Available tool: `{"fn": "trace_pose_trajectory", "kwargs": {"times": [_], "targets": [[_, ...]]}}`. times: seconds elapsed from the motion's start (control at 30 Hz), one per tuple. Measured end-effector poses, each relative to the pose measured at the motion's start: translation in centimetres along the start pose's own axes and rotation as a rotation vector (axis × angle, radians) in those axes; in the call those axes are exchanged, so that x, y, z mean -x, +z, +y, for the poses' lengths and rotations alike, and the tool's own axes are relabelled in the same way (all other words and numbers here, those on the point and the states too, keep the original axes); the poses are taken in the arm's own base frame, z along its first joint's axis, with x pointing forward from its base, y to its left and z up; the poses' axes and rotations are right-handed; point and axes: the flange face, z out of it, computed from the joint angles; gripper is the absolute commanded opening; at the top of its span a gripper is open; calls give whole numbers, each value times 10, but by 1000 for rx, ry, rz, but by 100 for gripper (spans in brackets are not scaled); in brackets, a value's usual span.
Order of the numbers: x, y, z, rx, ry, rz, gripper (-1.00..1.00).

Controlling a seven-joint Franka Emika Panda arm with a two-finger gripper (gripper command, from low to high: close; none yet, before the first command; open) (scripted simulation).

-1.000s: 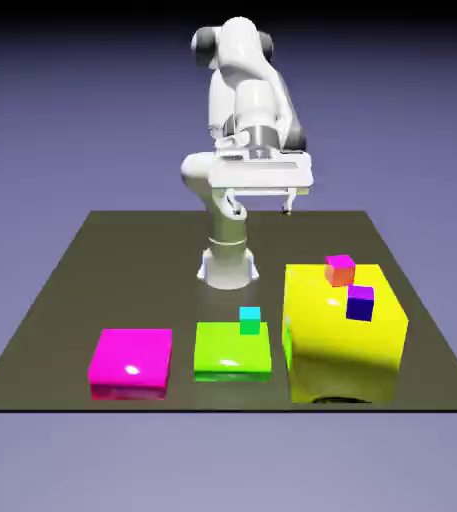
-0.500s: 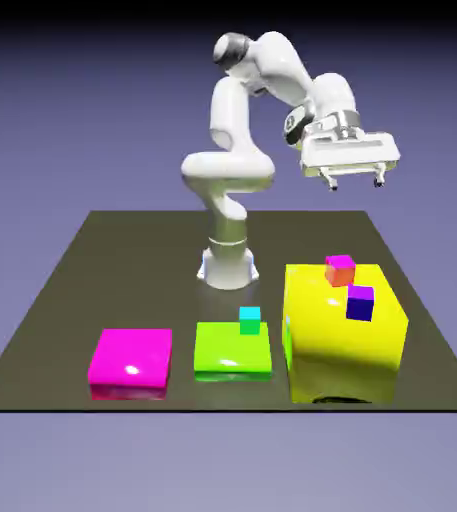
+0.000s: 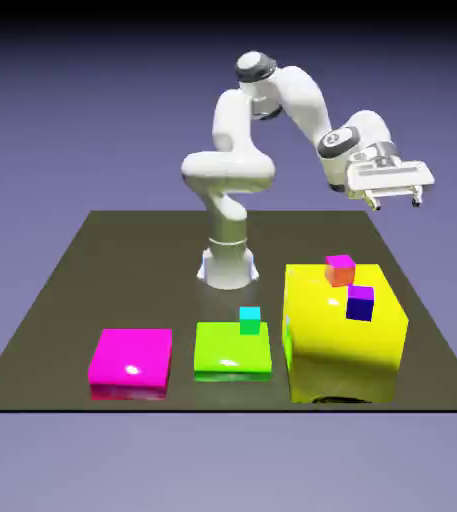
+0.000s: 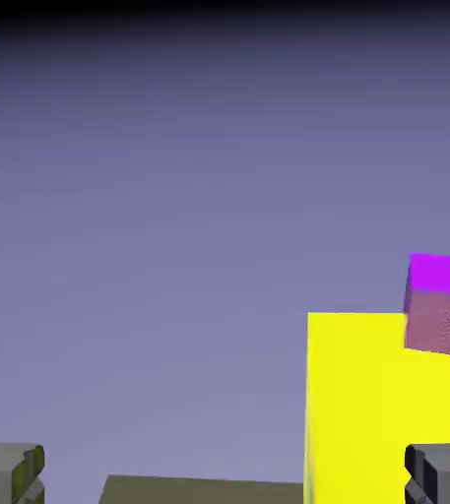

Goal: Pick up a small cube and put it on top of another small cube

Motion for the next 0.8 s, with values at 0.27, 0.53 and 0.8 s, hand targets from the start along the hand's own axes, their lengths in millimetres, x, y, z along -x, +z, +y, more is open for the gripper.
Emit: {"fn": "trace_pose_trajectory", "kwargs": {"times": [0.27, 0.53, 0.8], "targets": [[81, 7, 63, -17, -3, 58, 0], [136, 30, 152, -28, -6, 133, 0], [156, 59, 239, -36, -6, 208, 0]]}}
